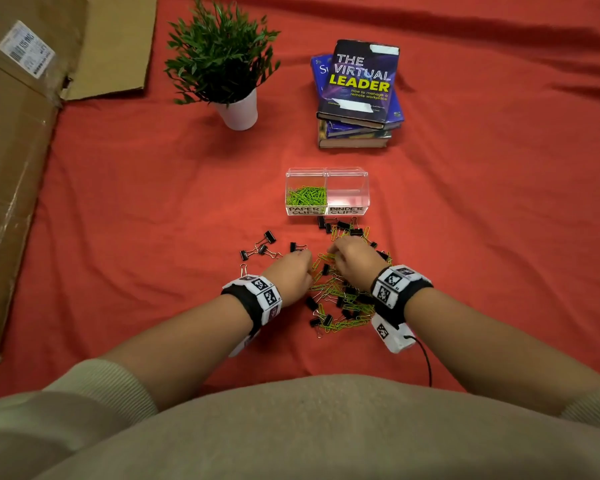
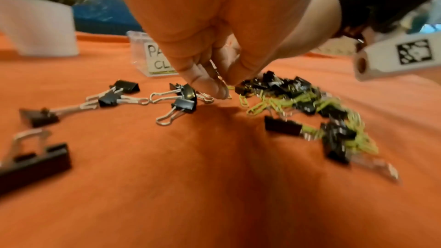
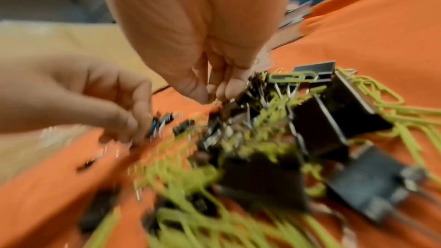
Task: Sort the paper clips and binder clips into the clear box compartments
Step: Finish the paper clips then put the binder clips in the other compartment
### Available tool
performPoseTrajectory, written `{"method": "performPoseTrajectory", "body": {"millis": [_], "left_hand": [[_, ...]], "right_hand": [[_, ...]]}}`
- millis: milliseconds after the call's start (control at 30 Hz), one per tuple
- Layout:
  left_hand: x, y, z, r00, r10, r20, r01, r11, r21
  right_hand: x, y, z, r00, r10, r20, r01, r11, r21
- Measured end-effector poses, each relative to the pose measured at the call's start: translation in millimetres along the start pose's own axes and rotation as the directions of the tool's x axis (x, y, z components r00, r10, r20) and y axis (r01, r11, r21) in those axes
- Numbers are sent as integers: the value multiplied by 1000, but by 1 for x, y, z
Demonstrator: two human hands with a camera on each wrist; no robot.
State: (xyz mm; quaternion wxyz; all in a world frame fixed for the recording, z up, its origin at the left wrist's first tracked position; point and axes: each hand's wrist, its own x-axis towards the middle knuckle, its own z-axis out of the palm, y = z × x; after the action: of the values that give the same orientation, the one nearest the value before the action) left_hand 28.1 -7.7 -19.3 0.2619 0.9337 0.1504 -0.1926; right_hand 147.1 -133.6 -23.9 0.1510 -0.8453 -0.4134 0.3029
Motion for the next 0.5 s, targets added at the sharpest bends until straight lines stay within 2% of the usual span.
{"method": "performPoseTrajectory", "body": {"millis": [67,100,167,233,267,300,333,367,433,500], "left_hand": [[1,1,-1,997,-72,-7,70,987,-144],[3,2,-2,996,-88,-2,86,977,-194],[5,3,-3,995,-103,-3,99,966,-239],[9,4,-3,991,-131,-26,120,961,-248],[11,6,-2,989,-140,-45,125,961,-245],[13,7,-1,987,-148,-59,130,963,-235],[14,8,1,986,-156,-67,137,964,-227],[14,10,3,984,-169,-62,151,963,-221],[14,12,7,984,-174,-47,164,972,-171],[14,12,13,990,-134,-30,133,990,-51]], "right_hand": [[-2,3,-12,992,120,25,-123,964,237],[-4,5,-18,984,169,61,-180,915,361],[-7,9,-30,956,254,151,-293,757,584],[-10,12,-38,938,270,217,-338,572,747],[-10,14,-39,935,263,239,-345,509,789],[-11,14,-40,934,253,252,-348,487,801],[-10,14,-39,934,253,252,-351,519,780],[-9,13,-36,936,262,236,-349,596,723],[-7,11,-28,952,263,158,-307,800,516],[-5,7,-19,979,190,78,-204,944,259]]}}
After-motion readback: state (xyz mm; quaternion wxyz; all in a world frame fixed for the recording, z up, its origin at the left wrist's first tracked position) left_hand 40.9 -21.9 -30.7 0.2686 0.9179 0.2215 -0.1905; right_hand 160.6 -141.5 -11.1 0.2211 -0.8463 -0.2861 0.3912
